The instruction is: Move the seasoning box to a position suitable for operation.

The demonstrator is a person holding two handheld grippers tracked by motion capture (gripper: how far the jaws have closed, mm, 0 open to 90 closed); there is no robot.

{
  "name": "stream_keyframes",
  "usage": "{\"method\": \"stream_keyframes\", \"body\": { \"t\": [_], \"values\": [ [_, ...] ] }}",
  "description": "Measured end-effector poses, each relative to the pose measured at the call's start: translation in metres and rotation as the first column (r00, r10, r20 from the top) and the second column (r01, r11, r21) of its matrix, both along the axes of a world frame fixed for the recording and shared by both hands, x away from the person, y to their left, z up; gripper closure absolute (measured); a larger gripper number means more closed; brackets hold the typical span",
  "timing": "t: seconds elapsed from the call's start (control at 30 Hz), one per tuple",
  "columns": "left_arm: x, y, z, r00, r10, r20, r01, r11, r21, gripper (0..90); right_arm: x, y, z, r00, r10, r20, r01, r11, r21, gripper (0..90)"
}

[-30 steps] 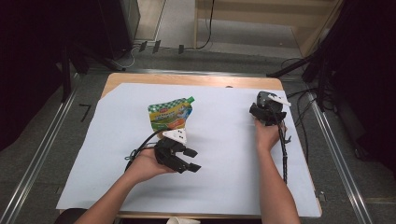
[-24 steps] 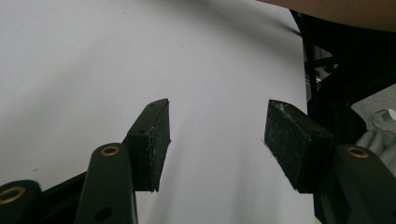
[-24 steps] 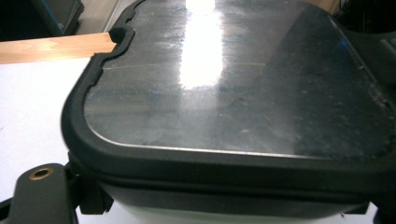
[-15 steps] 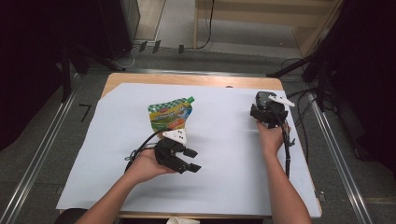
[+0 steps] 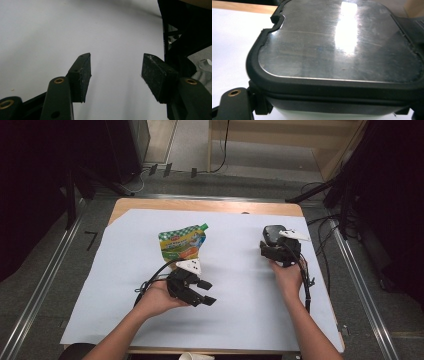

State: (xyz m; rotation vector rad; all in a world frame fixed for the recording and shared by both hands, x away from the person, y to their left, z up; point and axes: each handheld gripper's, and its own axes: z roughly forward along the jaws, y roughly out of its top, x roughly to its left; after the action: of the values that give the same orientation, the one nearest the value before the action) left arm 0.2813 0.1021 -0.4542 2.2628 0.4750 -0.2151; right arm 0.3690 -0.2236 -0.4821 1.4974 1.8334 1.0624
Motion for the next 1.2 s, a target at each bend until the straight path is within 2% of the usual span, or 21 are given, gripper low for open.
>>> {"method": "stream_keyframes", "body": {
  "t": [0.13,0.3,0.37,0.57,0.6,0.7,0.97,1.0,1.03,1.07,1.13,1.2],
  "values": [
    [0.001,0.000,0.000,1.0000,0.006,-0.004,-0.006,0.9999,0.013,41.7,-0.016,0.012,0.006,0.9982,0.058,0.013,-0.059,0.998,0.018,15.6],
    [0.001,-0.001,-0.001,0.9999,0.013,-0.006,-0.013,0.9996,0.023,42.3,-0.030,0.019,0.008,0.9947,0.102,0.017,-0.102,0.995,0.019,15.6],
    [0.001,-0.001,-0.001,0.9999,0.014,-0.001,-0.014,0.9996,0.023,42.4,-0.039,0.022,0.006,0.9918,0.128,0.004,-0.128,0.992,0.022,15.6],
    [0.003,0.000,-0.001,0.9996,0.026,0.006,-0.026,0.9996,0.013,43.7,-0.055,0.029,0.004,0.9869,0.161,-0.007,-0.161,0.986,0.044,15.6],
    [0.004,-0.001,-0.001,0.9991,0.040,0.015,-0.040,0.9988,0.028,44.4,-0.057,0.030,0.005,0.9859,0.167,-0.005,-0.167,0.985,0.045,15.6],
    [0.005,-0.002,-0.002,0.9991,0.041,0.012,-0.041,0.9987,0.030,44.6,-0.061,0.033,0.005,0.9844,0.176,-0.001,-0.176,0.983,0.044,15.6],
    [0.008,-0.003,-0.001,0.9988,0.047,0.008,-0.047,0.9985,0.027,43.4,-0.072,0.047,-0.002,0.9711,0.237,-0.025,-0.236,0.970,0.056,15.7],
    [0.008,-0.003,-0.001,0.9989,0.046,0.008,-0.046,0.9985,0.029,43.3,-0.072,0.050,-0.003,0.9683,0.248,-0.027,-0.247,0.967,0.056,15.7],
    [0.008,-0.003,-0.001,0.9989,0.047,0.006,-0.047,0.9986,0.026,43.2,-0.074,0.057,-0.006,0.9618,0.272,-0.034,-0.270,0.962,0.049,15.7],
    [0.009,-0.003,0.000,0.9988,0.050,0.004,-0.050,0.9985,0.023,43.2,-0.074,0.057,-0.006,0.9618,0.272,-0.034,-0.270,0.962,0.049,15.7],
    [0.010,-0.002,0.000,0.9987,0.051,-0.001,-0.051,0.9984,0.025,43.4,-0.077,0.067,-0.010,0.9507,0.307,-0.046,-0.305,0.952,0.040,15.7],
    [0.010,-0.002,-0.001,0.9987,0.052,-0.005,-0.051,0.9984,0.024,43.5,-0.078,0.071,-0.011,0.9487,0.313,-0.046,-0.311,0.950,0.034,15.7]
  ]
}}
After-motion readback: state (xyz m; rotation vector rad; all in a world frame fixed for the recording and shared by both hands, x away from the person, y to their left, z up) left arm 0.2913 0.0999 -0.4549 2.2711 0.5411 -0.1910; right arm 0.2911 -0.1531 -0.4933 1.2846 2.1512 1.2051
